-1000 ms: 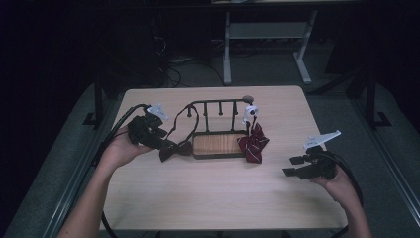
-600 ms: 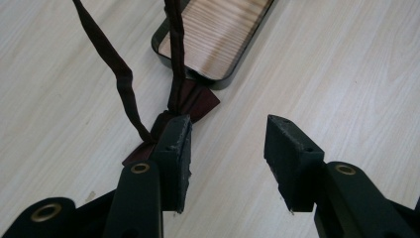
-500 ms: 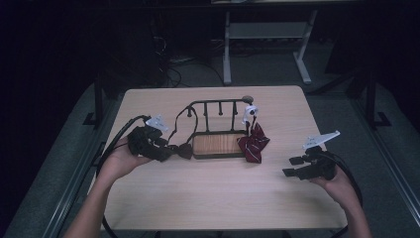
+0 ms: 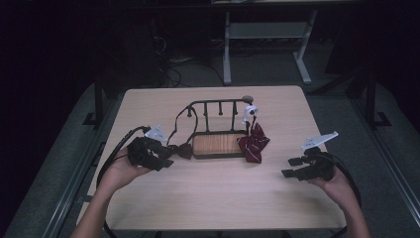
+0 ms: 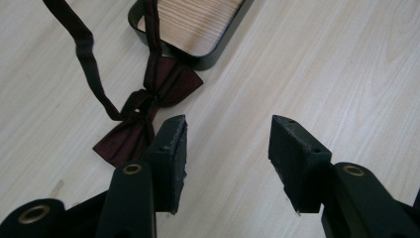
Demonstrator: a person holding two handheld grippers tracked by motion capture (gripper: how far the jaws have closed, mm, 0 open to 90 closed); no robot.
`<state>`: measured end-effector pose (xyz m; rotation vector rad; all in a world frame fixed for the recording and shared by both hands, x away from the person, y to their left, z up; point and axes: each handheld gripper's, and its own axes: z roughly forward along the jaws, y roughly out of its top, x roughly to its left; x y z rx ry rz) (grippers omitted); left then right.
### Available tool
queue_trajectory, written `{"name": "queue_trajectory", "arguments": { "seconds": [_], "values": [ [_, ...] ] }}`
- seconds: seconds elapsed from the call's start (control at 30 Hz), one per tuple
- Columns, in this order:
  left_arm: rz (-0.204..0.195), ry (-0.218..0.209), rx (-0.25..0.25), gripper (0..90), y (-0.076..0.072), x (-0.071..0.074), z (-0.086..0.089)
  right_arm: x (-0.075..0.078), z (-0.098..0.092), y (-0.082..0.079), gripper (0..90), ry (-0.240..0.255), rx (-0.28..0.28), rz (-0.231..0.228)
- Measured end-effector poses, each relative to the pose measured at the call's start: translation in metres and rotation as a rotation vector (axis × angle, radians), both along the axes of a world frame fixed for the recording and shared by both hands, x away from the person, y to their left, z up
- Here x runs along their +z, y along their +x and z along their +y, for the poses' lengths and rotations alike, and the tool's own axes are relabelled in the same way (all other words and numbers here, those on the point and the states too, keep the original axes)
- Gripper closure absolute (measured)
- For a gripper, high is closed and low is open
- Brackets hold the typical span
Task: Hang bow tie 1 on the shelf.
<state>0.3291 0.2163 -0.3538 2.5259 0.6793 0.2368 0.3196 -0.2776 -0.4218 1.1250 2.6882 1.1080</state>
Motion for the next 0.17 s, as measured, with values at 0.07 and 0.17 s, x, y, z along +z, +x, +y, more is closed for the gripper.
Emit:
{"name": "queue_trajectory", "arguments": {
  "seconds": [0.07, 0.17],
  "values": [
    [0.001, -0.005, 0.003, 48.8, -0.0014, -0.0041, 0.0010, -0.0009, 0.0007, 0.0002, 39.0, -0.001, 0.000, 0.001],
    [0.004, -0.024, 0.011, 47.4, -0.0043, -0.0102, 0.0036, -0.0023, 0.0015, 0.0005, 38.5, 0.002, -0.002, 0.003]
  ]
}}
